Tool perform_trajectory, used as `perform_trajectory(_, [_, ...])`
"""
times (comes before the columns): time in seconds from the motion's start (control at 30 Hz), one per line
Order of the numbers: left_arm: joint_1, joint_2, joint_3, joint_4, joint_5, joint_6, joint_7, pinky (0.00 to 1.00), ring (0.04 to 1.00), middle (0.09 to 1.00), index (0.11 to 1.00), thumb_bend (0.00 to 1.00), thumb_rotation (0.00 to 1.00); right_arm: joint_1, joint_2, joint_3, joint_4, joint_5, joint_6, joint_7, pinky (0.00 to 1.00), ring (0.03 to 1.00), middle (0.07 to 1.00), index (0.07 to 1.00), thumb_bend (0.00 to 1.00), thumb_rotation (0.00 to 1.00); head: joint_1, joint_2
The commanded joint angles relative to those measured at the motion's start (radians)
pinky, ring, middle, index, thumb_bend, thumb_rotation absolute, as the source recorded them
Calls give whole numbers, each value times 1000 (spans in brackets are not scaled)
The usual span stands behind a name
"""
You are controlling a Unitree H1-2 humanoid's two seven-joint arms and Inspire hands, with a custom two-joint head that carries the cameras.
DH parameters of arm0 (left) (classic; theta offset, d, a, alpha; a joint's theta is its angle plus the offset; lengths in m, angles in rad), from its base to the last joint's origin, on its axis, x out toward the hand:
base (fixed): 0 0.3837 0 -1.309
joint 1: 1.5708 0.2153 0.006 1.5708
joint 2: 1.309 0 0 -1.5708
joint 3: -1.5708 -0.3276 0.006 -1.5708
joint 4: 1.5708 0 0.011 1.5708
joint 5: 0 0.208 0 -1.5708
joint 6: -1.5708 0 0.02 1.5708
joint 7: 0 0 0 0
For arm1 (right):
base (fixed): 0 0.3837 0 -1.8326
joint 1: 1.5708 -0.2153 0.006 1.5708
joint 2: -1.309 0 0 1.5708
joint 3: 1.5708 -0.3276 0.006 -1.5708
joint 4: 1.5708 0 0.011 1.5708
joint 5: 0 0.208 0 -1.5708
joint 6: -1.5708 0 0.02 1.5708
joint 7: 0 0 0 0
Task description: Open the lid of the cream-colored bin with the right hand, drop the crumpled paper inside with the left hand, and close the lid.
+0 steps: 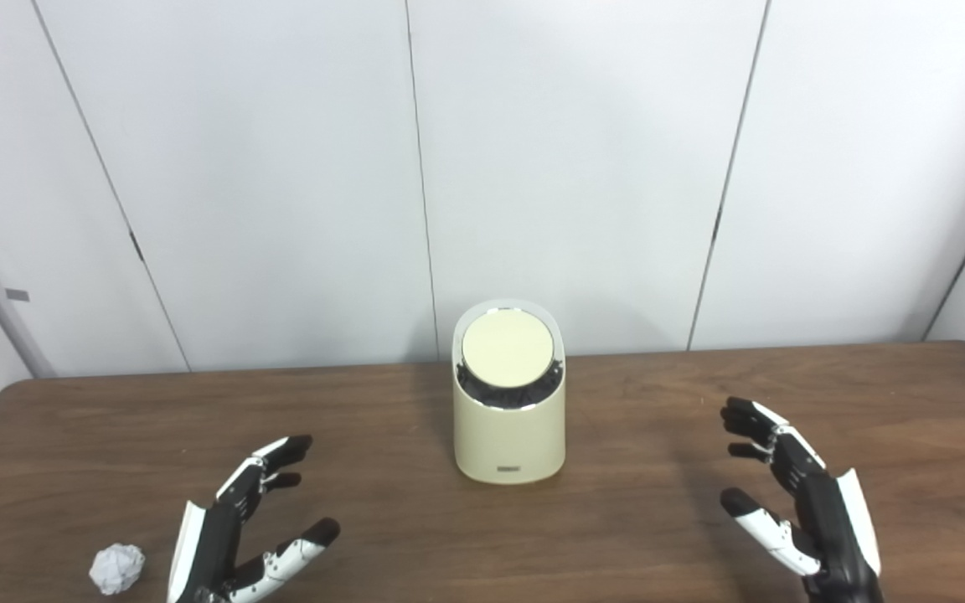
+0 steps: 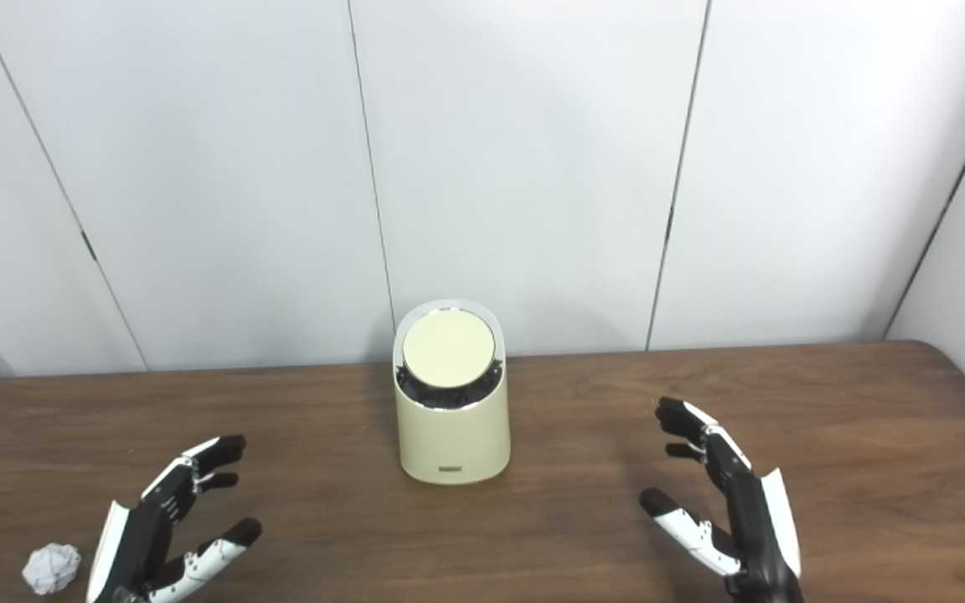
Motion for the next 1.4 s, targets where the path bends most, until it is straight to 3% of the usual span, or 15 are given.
perform_trajectory(0.0, [2,13,2,9,17,-40,8,714,799,802,776,869,528,17,24,15,23,-8,-37,-11,694,781,786,786,745,738,-1,1])
perform_trajectory(0.6, [2,6,-1,4,19,-31,10,729,805,805,777,873,524,14,21,7,3,17,-20,-2,708,790,788,792,756,720,3,0])
perform_trajectory(0.77, [-4,1,-5,13,18,-37,9,724,804,806,779,871,520,-10,4,-5,-41,-9,44,3,746,822,840,851,761,702,5,-7])
perform_trajectory(1.07, [-5,-5,-7,15,34,-37,20,713,798,803,780,868,529,-94,-12,-9,-98,-10,176,32,759,824,838,862,892,664,6,-8])
perform_trajectory(1.37, [-10,-14,-8,22,38,-41,26,716,798,801,770,862,528,-216,-32,14,-122,-61,282,66,769,836,845,856,939,706,4,-12])
